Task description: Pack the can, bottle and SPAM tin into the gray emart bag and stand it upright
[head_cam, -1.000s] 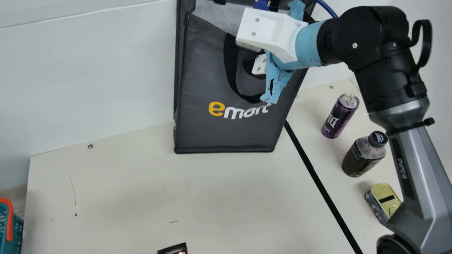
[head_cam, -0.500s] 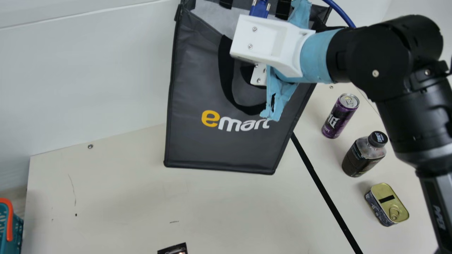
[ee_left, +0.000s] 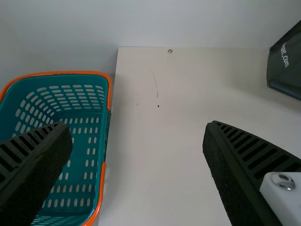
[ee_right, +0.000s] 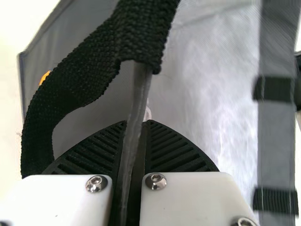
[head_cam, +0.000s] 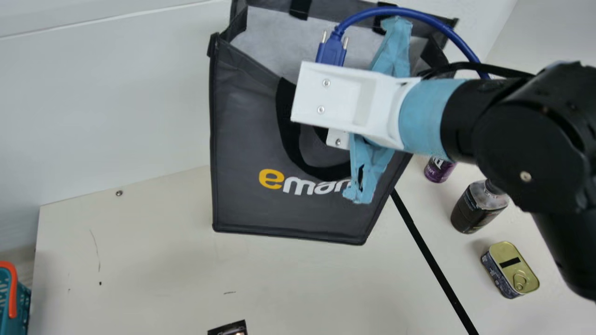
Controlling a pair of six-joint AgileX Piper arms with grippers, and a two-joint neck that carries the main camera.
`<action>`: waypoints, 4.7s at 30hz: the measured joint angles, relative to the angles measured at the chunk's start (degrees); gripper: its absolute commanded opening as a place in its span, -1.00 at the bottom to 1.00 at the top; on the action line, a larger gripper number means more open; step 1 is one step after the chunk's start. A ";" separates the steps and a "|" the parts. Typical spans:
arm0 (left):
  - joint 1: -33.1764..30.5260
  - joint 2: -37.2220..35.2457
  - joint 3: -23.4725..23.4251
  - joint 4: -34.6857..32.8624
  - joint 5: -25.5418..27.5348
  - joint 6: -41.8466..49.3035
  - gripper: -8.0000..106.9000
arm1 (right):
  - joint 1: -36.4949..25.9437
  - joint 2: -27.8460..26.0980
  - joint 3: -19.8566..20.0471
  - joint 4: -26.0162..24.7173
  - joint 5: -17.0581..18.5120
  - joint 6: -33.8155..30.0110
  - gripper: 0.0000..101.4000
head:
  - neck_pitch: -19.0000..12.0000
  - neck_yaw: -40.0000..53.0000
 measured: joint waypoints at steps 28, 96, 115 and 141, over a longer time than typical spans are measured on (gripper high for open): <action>0.00 0.00 0.00 0.00 0.00 0.00 0.71 | 18.20 -6.47 14.22 -9.14 -0.14 15.09 -1.00 | 0.00 0.09; 0.00 0.00 0.00 0.00 0.00 0.00 0.71 | 31.08 -20.68 20.63 -3.83 0.12 30.41 0.87 | 0.09 0.00; 0.00 0.00 0.00 0.00 0.00 0.00 0.71 | 17.94 -23.38 12.19 1.49 0.04 29.93 0.87 | 0.00 0.00; 0.00 0.00 0.00 0.00 0.00 0.00 0.71 | -10.31 -21.92 7.69 0.87 -0.03 32.47 0.87 | 0.00 0.00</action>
